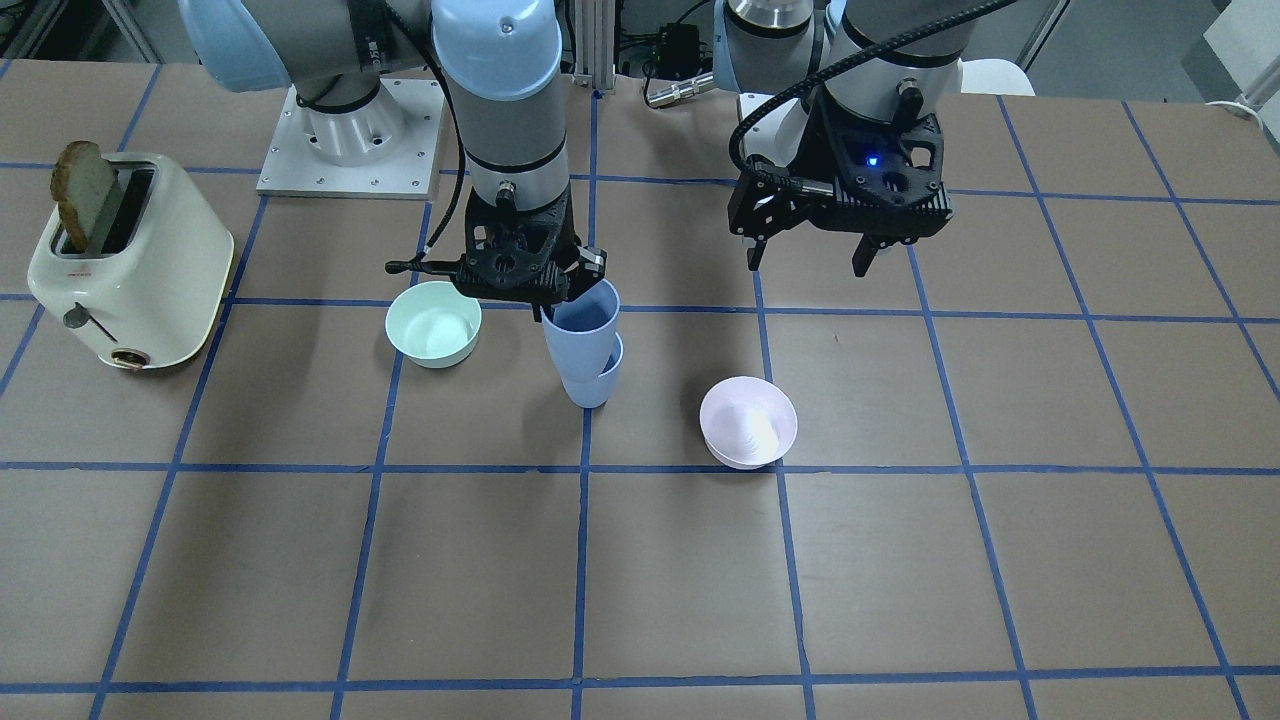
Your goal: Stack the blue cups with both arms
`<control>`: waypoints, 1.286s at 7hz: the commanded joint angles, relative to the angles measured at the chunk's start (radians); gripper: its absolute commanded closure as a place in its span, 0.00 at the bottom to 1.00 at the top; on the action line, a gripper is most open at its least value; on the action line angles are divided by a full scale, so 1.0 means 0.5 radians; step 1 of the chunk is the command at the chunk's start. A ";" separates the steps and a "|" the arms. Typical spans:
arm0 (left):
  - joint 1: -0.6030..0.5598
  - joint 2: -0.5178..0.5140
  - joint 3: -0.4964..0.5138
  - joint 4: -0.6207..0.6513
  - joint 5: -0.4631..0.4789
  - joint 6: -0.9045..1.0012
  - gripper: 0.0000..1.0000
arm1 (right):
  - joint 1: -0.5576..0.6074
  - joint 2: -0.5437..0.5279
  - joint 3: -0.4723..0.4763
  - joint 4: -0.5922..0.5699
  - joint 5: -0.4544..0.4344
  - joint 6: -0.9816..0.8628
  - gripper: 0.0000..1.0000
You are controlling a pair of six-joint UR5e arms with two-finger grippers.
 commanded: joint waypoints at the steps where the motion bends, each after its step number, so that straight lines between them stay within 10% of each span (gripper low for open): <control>1: 0.001 0.008 0.001 -0.021 0.003 0.000 0.00 | 0.004 -0.001 0.027 0.016 0.012 0.002 1.00; 9: 0.001 0.020 -0.002 -0.039 0.003 0.000 0.00 | 0.013 0.017 0.171 -0.085 0.027 0.011 0.98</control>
